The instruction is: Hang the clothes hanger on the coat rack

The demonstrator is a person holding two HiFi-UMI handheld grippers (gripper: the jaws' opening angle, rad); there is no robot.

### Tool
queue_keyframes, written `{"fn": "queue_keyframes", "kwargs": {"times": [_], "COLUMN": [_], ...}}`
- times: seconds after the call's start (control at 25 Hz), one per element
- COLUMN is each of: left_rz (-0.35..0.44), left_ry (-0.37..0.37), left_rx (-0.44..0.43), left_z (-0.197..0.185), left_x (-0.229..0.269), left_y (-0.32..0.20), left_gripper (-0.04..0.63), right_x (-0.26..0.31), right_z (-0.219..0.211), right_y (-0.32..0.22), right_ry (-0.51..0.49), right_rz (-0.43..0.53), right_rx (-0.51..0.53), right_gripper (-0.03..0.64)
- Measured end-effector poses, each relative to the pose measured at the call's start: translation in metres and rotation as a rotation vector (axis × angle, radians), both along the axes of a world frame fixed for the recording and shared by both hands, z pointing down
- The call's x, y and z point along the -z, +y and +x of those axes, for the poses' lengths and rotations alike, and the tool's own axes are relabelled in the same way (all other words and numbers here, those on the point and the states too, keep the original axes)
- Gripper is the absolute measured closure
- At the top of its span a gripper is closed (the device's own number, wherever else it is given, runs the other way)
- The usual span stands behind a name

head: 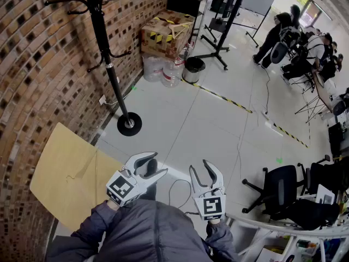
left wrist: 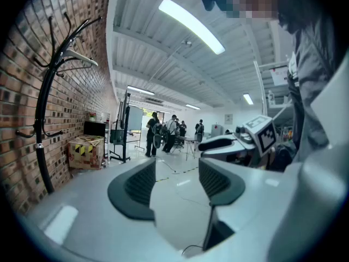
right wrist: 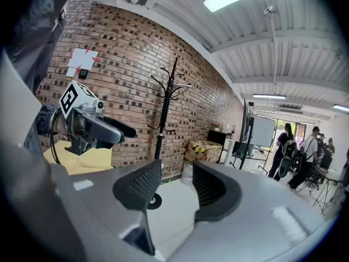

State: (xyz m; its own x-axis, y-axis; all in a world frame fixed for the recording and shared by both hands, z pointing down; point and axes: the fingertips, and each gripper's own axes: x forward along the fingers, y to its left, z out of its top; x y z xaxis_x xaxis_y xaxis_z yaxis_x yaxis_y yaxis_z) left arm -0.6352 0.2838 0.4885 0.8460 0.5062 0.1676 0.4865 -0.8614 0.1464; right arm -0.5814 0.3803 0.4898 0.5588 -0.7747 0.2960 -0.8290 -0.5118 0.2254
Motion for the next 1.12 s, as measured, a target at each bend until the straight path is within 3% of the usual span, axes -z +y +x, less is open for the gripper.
{"fn": "queue_keyframes", "kwargs": {"times": [0.36,0.68,0.88,1.12], "left_rz": [0.020,0.004,-0.042,-0.051], "left_ry": [-0.026,0.027,0.049,0.023], "left_rx": [-0.042,-0.132,-0.130,-0.097], "left_z": [0.140,0.273,0.323,0.375], "left_x": [-0.027,-0.002,0.007,-0.015], "left_y": [-0.070,-0.102,-0.127,-0.134], "left_gripper": [0.335,0.336,0.336,0.336], "right_x": [0.002,0.024,0.027,0.012], "right_z": [0.136,0.261,0.313,0.386], "right_y": [-0.066,-0.103,-0.120,-0.120], "right_ry": [0.013,0.023,0.033,0.023], "right_rz": [0.015,-0.038,-0.082,-0.064], "right_rx": [-0.011,-0.063,-0.086,-0.099], "right_gripper": [0.431,0.433,0.434,0.436]}}
